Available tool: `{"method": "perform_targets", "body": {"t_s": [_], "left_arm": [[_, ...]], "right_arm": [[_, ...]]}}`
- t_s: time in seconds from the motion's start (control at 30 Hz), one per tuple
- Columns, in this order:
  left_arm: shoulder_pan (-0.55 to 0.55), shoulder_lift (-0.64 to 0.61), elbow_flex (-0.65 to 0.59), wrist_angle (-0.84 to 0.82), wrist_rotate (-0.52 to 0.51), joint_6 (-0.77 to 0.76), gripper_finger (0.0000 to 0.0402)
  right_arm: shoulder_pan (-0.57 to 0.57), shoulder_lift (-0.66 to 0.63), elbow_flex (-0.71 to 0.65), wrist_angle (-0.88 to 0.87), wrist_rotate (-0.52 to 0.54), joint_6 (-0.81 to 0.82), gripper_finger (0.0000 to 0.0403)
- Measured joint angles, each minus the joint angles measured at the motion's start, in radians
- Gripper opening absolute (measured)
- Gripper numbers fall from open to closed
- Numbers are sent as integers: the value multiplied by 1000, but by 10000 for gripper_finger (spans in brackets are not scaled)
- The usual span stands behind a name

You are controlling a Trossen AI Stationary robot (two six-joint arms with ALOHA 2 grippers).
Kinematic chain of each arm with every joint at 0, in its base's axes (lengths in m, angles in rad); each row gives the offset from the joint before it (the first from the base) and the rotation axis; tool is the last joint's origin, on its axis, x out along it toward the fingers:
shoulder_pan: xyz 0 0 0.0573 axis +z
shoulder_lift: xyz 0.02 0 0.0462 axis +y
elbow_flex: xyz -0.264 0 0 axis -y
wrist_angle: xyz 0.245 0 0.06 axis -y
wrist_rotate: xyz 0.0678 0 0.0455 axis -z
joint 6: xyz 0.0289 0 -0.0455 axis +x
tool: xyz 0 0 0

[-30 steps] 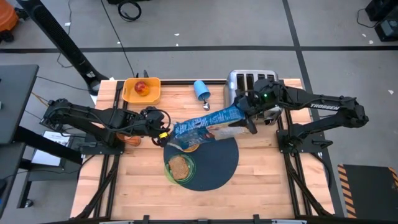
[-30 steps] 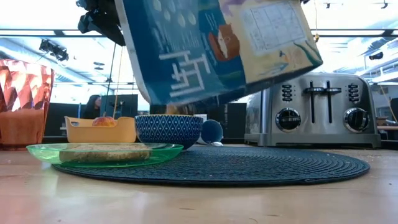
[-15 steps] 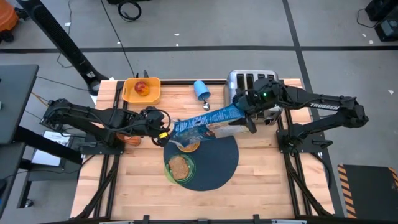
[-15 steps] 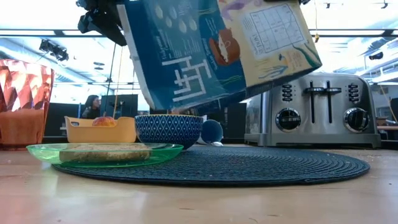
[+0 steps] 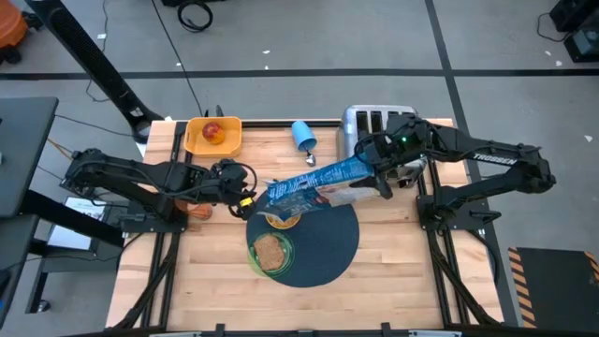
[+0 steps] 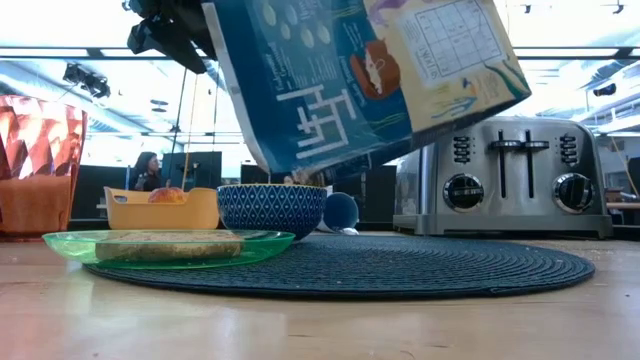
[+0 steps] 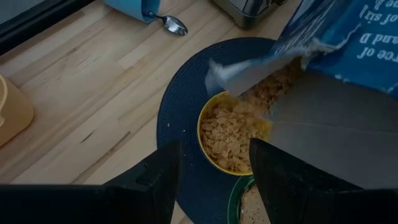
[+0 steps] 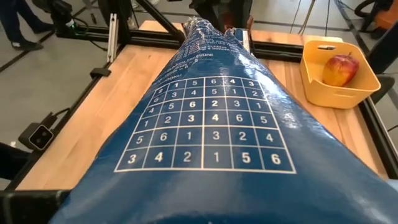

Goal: Arrange a breakfast setting
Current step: Pour the cereal in the yellow bowl on the dark blue table mat

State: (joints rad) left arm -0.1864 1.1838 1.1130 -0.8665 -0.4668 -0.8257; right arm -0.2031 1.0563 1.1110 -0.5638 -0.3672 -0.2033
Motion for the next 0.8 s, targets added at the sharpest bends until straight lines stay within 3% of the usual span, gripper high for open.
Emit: {"method": "perform_targets", "body": {"t_s": [0.8], "left_arm": [[0,-167,1,59,-68,27,196]], "right_arm": [[-16,-214,-342,305,17,156,272]]}}
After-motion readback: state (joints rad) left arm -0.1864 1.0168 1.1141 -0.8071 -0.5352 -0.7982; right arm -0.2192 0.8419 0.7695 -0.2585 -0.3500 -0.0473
